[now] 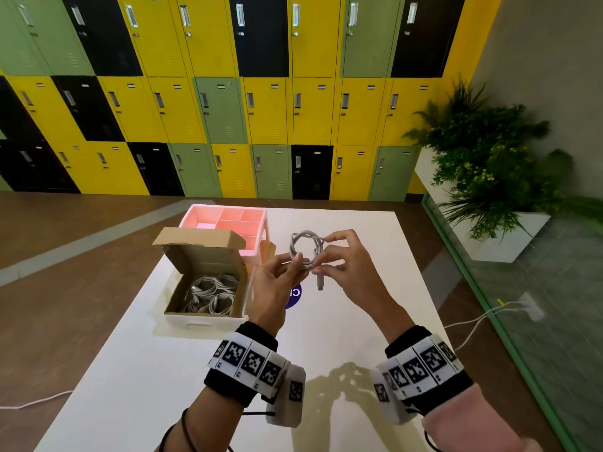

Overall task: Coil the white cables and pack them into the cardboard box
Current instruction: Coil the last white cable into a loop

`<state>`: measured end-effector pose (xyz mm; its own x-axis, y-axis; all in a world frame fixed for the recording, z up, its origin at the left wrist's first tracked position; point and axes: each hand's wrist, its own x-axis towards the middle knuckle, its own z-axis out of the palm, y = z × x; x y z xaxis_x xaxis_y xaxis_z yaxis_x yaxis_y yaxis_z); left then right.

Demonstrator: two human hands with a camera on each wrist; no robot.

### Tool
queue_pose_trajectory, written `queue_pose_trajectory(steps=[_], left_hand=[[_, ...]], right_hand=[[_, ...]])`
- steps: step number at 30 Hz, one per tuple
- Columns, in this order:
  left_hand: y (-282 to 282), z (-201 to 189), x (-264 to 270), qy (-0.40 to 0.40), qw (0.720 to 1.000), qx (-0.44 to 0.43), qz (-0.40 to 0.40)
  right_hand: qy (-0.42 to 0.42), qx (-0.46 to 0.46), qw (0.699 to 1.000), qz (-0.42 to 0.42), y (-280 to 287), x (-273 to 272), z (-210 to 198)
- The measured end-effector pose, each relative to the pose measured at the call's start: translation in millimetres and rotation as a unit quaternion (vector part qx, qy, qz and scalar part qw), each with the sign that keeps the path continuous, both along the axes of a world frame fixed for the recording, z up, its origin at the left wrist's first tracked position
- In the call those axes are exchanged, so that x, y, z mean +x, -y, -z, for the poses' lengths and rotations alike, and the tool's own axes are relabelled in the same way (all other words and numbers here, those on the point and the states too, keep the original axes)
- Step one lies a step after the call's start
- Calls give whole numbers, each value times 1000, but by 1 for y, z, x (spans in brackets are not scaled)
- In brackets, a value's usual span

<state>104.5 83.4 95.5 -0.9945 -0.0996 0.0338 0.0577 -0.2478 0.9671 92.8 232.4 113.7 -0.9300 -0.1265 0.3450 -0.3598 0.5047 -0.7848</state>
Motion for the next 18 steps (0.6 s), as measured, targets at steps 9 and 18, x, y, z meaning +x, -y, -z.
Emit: queue_pose_trajectory(steps=[9,18], left_hand=[[-5,4,7,8,999,32,-3],[-11,5,10,30,1000,-4,-4]], right_hand=[[168,-108,975,97,6,-2,11],[184,-212,955,91,10,-10,19]])
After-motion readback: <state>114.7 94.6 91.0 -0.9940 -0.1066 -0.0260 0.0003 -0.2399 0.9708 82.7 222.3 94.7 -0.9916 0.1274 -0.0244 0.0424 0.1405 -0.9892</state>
